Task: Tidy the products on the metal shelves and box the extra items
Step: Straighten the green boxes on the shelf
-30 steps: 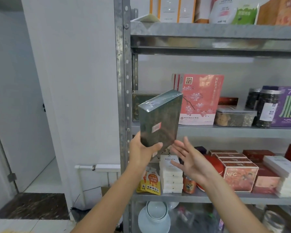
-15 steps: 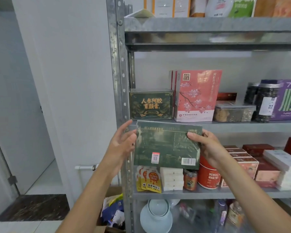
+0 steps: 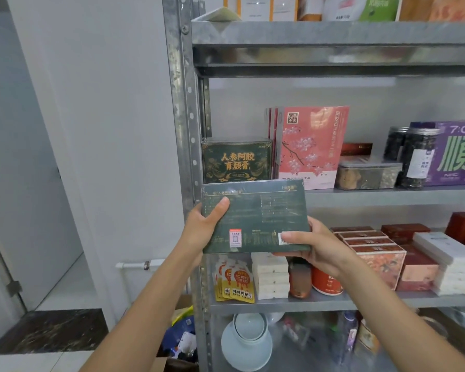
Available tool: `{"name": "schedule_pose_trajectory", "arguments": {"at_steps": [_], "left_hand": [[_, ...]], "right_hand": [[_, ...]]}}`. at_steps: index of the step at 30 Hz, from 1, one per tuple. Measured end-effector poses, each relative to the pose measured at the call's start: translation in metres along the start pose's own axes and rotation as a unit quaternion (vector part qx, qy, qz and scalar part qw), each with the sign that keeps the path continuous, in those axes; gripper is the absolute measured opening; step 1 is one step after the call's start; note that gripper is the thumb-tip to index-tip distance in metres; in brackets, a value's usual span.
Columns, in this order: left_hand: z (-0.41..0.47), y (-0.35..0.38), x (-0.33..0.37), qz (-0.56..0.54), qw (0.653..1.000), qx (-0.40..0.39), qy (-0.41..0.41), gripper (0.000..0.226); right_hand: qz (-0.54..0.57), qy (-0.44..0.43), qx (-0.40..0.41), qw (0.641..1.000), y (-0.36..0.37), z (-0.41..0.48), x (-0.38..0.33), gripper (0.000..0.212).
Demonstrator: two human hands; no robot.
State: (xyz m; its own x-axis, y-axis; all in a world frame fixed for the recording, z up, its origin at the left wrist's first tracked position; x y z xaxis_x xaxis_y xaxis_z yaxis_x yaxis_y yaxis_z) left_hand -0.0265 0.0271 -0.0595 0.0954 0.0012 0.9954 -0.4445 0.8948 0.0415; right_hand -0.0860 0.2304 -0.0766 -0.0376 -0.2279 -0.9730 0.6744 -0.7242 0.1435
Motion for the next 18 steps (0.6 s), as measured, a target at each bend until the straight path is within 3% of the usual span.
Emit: {"name": "schedule_pose_trajectory", "arguments": {"at_steps": [2, 4, 5, 7, 9, 11, 13, 16, 18], "left_hand": [[-0.002, -0.002, 0.014, 0.105, 0.992, 0.044, 0.051, 0.052], [-0.02, -0.006, 0.043, 0.236, 0.949, 0.142, 0.156, 0.054], [-0.034, -0.001, 0.057, 0.251, 0.933, 0.158, 0.205, 0.05], [-0.052, 0.032, 0.067, 0.212, 0.947, 0.047, 0.236, 0.045], [-0.073, 0.072, 0.061, 0.121, 0.97, -0.112, 0.179, 0.053], [-0.083, 0.089, 0.055, 0.04, 0.978, -0.153, 0.138, 0.068], [-0.081, 0.088, 0.049, 0.021, 0.986, -0.116, 0.116, 0.081], [-0.069, 0.068, 0.043, 0.01, 0.994, -0.03, 0.103, 0.051], [-0.058, 0.053, 0.046, 0.024, 0.992, -0.002, 0.121, 0.033]], "right_hand": [[-0.024, -0.032, 0.057, 0.998, -0.005, -0.008, -0.007, 0.054], [-0.126, -0.077, 0.128, 0.981, -0.012, -0.018, -0.019, 0.045], [-0.188, -0.103, 0.174, 0.961, -0.015, -0.024, -0.027, 0.041], [-0.289, -0.159, 0.262, 0.907, -0.013, -0.037, -0.042, 0.038], [-0.358, -0.199, 0.31, 0.858, 0.004, -0.048, -0.048, 0.041], [-0.388, -0.205, 0.317, 0.84, 0.023, -0.054, -0.039, 0.062], [-0.422, -0.195, 0.297, 0.834, 0.042, -0.056, -0.028, 0.084], [-0.513, -0.19, 0.212, 0.81, 0.072, -0.053, -0.018, 0.107], [-0.538, -0.197, 0.171, 0.801, 0.08, -0.052, -0.016, 0.103]]}}
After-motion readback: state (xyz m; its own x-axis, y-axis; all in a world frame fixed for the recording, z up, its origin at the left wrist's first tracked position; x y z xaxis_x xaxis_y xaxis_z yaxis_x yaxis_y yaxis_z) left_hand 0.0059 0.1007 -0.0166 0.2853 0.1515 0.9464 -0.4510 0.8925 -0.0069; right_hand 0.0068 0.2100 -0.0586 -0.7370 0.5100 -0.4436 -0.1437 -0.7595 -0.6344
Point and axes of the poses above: each hand's wrist, its own z-axis towards the middle knuckle, its own y-axis out of the palm, x = y × z, the point moved 10 cm from there along z, towards the middle knuckle, and after that the axes turned 3 degrees about -y, right-handed, at the moved point
